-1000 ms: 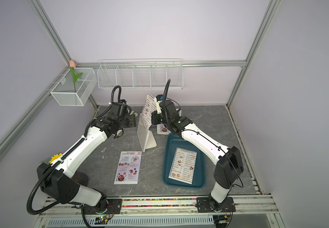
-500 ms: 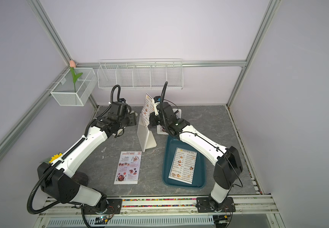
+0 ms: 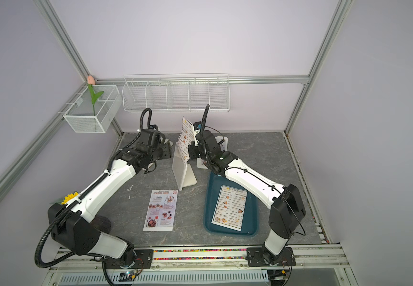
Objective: Replace the menus in the menu holders
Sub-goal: Insert the menu into the menu holder.
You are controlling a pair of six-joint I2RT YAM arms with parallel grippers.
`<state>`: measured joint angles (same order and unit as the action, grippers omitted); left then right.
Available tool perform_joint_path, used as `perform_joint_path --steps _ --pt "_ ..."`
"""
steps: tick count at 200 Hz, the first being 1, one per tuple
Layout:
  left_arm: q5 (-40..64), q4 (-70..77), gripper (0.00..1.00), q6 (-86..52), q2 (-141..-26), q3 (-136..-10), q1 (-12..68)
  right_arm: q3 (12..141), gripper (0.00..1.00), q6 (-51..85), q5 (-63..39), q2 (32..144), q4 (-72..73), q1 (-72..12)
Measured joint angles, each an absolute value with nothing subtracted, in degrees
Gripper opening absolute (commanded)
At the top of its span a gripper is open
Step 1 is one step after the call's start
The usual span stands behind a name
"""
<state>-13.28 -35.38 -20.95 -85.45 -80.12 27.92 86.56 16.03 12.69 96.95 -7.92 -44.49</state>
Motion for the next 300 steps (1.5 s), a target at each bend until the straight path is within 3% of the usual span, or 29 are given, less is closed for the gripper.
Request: perform_joint_path --steps 122,300 --pt "-13.69 -34.89 0.68 -20.95 -85.17 -80.01 27.92 79.96 0.07 14.96 16.67 96.73 1.72 -47.03" --pt "-13.69 -34.33 0.68 -20.97 -84.64 -79.15 27.77 77.54 0.10 21.69 13.43 93.08 6.07 -47.90"
